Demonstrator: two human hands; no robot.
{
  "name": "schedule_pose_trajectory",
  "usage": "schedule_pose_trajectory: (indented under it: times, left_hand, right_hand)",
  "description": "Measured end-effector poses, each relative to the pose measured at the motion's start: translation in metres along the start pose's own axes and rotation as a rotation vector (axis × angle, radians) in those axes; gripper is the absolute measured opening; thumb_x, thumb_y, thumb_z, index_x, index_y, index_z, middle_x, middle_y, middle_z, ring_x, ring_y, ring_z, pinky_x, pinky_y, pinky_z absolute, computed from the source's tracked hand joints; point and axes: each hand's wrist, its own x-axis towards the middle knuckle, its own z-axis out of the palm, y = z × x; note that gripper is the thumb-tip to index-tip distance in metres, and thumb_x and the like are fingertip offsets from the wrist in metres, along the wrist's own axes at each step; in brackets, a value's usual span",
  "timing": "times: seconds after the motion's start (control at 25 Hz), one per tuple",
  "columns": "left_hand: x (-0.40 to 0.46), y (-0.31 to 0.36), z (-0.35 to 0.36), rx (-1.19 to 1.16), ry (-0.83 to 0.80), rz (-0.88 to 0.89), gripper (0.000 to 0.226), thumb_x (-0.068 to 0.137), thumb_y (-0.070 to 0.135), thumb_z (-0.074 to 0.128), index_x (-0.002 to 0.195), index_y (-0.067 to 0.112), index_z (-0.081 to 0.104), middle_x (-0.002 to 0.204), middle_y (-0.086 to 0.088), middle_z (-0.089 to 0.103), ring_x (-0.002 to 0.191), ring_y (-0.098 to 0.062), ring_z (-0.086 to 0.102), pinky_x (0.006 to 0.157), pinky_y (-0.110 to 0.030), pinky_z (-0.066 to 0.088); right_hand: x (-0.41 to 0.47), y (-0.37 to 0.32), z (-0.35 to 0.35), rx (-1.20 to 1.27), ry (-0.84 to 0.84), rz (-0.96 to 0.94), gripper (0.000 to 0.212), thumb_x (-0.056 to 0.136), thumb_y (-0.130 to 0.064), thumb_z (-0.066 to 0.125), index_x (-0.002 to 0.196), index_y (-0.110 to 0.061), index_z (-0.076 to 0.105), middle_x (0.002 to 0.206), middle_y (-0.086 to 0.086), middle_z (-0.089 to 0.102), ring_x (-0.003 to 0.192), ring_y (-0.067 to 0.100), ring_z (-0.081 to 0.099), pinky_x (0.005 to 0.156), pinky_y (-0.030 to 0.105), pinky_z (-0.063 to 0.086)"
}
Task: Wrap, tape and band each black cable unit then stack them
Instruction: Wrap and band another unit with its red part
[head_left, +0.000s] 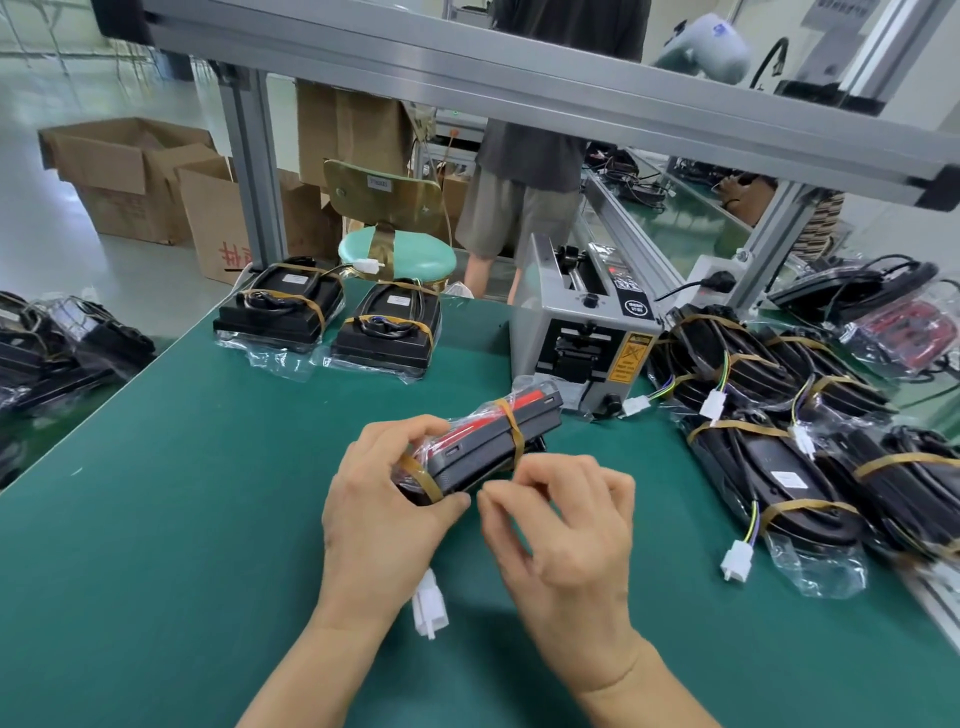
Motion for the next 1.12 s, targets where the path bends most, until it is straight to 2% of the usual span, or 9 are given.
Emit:
schedule_pose_trajectory:
  times: [0.08,0.28,0.52,0.64,0.76,0.88,0.96,1.04,1.12]
  left_hand:
    - [0.0,-0.001,0.0,0.012,0.001,0.004,0.059,0.056,-0.003,0.08,0.097,0.036,0.065,0.1,0.018,0.061,0.098,-0.007,0.058,0.086,-0.027,0.047]
    - [0.009,-0.006,-0.005,-0.022,0.02,-0.038,0.058,0.056,0.005,0.087,0.096,0.041,0.065,0.097,0.022,0.062,0.091,0.008,0.056,0.075,0.001,0.035]
    - [0.008,-0.013,-0.004,-0.06,0.069,-0.025,0.058,0.059,0.005,0.086,0.096,0.045,0.065,0.094,0.022,0.061,0.084,0.007,0.056,0.072,0.003,0.034]
    - [0.008,-0.016,-0.003,-0.056,0.067,-0.012,0.061,0.056,0.003,0.087,0.094,0.045,0.065,0.093,0.018,0.061,0.08,0.004,0.056,0.071,0.002,0.035]
    - [0.01,-0.017,-0.002,-0.041,0.063,-0.01,0.064,0.055,0.003,0.088,0.09,0.051,0.064,0.092,0.018,0.062,0.078,0.002,0.056,0.07,0.001,0.036]
    - [0.011,-0.017,-0.002,-0.026,0.074,-0.019,0.066,0.054,0.004,0.089,0.09,0.053,0.063,0.092,0.02,0.061,0.077,0.003,0.055,0.068,0.003,0.035]
    - [0.01,-0.017,-0.001,-0.029,0.069,-0.006,0.068,0.052,0.003,0.089,0.09,0.053,0.063,0.092,0.021,0.061,0.075,0.004,0.055,0.07,0.004,0.034]
    - [0.011,-0.017,0.001,-0.024,0.081,0.01,0.071,0.051,0.002,0.089,0.089,0.056,0.062,0.092,0.023,0.061,0.075,0.006,0.055,0.072,0.005,0.033]
    - [0.012,-0.018,0.003,-0.021,0.107,0.01,0.072,0.05,0.002,0.089,0.087,0.058,0.062,0.092,0.024,0.061,0.077,0.008,0.055,0.073,0.005,0.033]
  right_hand:
    - [-0.005,-0.006,0.006,0.016,-0.048,-0.076,0.018,0.086,-0.012,0.067,0.069,-0.014,0.064,0.081,-0.002,0.055,0.071,0.017,0.048,0.068,0.029,0.032]
    - [-0.018,0.035,0.005,-0.074,-0.146,-0.053,0.017,0.081,-0.007,0.069,0.067,-0.012,0.062,0.076,0.001,0.055,0.067,0.02,0.048,0.062,0.029,0.031]
    - [0.003,0.132,0.027,-0.397,-0.376,0.108,0.027,0.064,-0.002,0.083,0.056,-0.007,0.058,0.066,0.009,0.054,0.055,0.027,0.052,0.049,0.033,0.037]
    - [0.017,0.152,0.037,-0.519,-0.559,0.106,0.032,0.05,0.001,0.086,0.048,-0.006,0.055,0.059,0.009,0.053,0.049,0.027,0.052,0.044,0.028,0.03]
    - [0.024,0.158,0.055,-0.535,-0.865,0.036,0.008,0.083,-0.01,0.065,0.077,-0.004,0.066,0.09,0.011,0.056,0.08,0.029,0.06,0.057,0.033,0.034]
    - [0.031,0.162,0.048,-0.459,-1.12,0.01,0.033,0.096,-0.031,0.045,0.112,-0.009,0.064,0.114,0.011,0.051,0.103,0.031,0.056,0.075,0.034,0.04]
    - [0.028,0.165,0.033,-0.238,-0.97,0.221,0.029,0.093,-0.035,0.05,0.112,-0.019,0.065,0.111,0.004,0.058,0.102,0.028,0.058,0.083,0.035,0.044]
    - [0.022,0.169,0.016,-0.065,-0.52,0.518,0.02,0.092,-0.029,0.053,0.077,-0.02,0.064,0.077,-0.007,0.06,0.077,0.02,0.057,0.07,0.032,0.043]
    - [0.019,0.175,0.005,0.091,-0.269,0.747,0.027,0.091,-0.025,0.057,0.066,-0.014,0.056,0.057,-0.011,0.053,0.056,0.006,0.044,0.058,0.026,0.037]
